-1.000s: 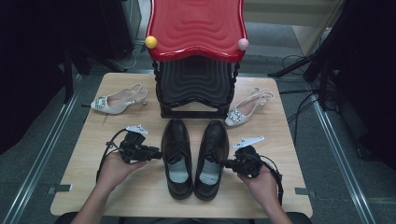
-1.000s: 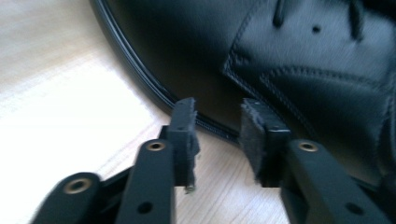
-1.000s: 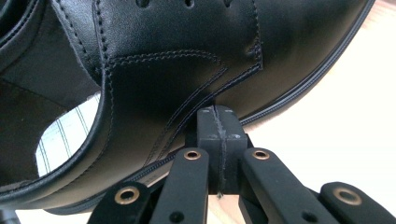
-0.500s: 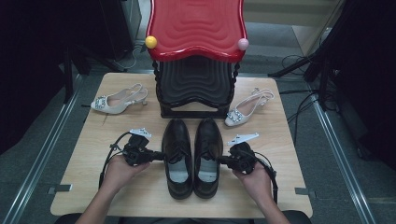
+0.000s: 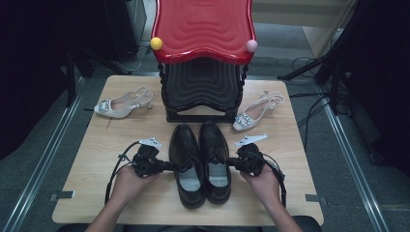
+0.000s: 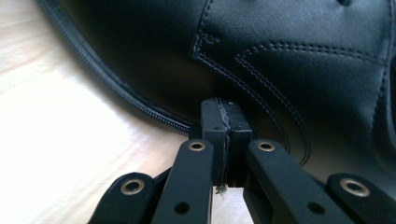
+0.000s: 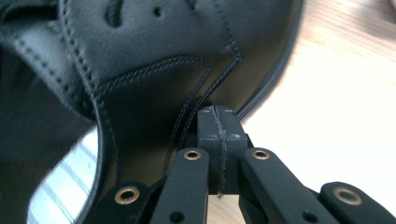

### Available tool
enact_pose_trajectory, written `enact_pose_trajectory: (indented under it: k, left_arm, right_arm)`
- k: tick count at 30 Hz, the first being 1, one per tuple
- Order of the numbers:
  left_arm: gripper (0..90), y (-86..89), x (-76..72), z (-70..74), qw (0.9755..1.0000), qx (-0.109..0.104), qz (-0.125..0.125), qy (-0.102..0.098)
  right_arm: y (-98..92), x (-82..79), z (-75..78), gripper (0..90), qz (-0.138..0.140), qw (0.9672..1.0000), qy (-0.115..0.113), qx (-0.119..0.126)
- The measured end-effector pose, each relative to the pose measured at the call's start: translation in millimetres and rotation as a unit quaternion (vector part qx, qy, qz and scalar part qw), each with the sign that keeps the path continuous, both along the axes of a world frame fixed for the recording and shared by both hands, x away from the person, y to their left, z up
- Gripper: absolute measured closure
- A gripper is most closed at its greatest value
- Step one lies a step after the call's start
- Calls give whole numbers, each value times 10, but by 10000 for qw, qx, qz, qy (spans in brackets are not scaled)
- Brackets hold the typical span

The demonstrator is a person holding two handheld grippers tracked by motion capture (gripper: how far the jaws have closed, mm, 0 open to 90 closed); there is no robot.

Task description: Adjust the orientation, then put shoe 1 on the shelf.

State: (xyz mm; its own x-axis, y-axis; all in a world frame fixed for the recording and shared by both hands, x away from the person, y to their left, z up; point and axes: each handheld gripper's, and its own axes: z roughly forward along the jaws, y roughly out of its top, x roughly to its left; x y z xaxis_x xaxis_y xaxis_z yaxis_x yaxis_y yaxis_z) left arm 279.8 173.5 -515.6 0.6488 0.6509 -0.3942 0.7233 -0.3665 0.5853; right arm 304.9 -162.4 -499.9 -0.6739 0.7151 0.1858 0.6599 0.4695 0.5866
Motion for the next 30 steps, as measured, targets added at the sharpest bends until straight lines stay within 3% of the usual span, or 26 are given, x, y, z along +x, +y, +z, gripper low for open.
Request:
enact_pose_trajectory:
  k: [4, 7, 9, 12, 15, 19, 22, 30]
  left_arm:
    - [900, -84, -88, -15, 10000, -76, -38, -6]
    - [900, -144, -118, -52, 9994, -329, -67, 61]
    - [900, -176, -120, -47, 9995, -257, -168, 30]
    - [895, -160, -113, 3, 9996, -117, -267, 28]
    - [770, -114, -111, 69, 9997, -40, -215, -78]
    - [664, -45, -81, 169, 9997, -183, -57, -179]
    - [612, -25, -57, 245, 9993, -252, -33, -261]
    - [536, -35, 3, 400, 9990, -134, -89, -424]
  right_arm:
    - [-77, 86, -11, 900, -180, 9997, 53, 124]
    - [-104, 144, 2, 900, -257, 9996, -30, 77]
    - [-124, 182, 17, 900, -340, 9994, -110, 17]
    - [-191, 227, 36, 897, -355, 9990, -77, 277]
    - [-242, 206, 81, 863, -369, 9983, -122, 424]
    - [-289, 172, 138, 837, -373, 9970, -153, 655]
    - [-307, 129, 180, 804, -351, 9964, -214, 736]
    - [-346, 2, 319, 752, -274, 9936, -381, 1030]
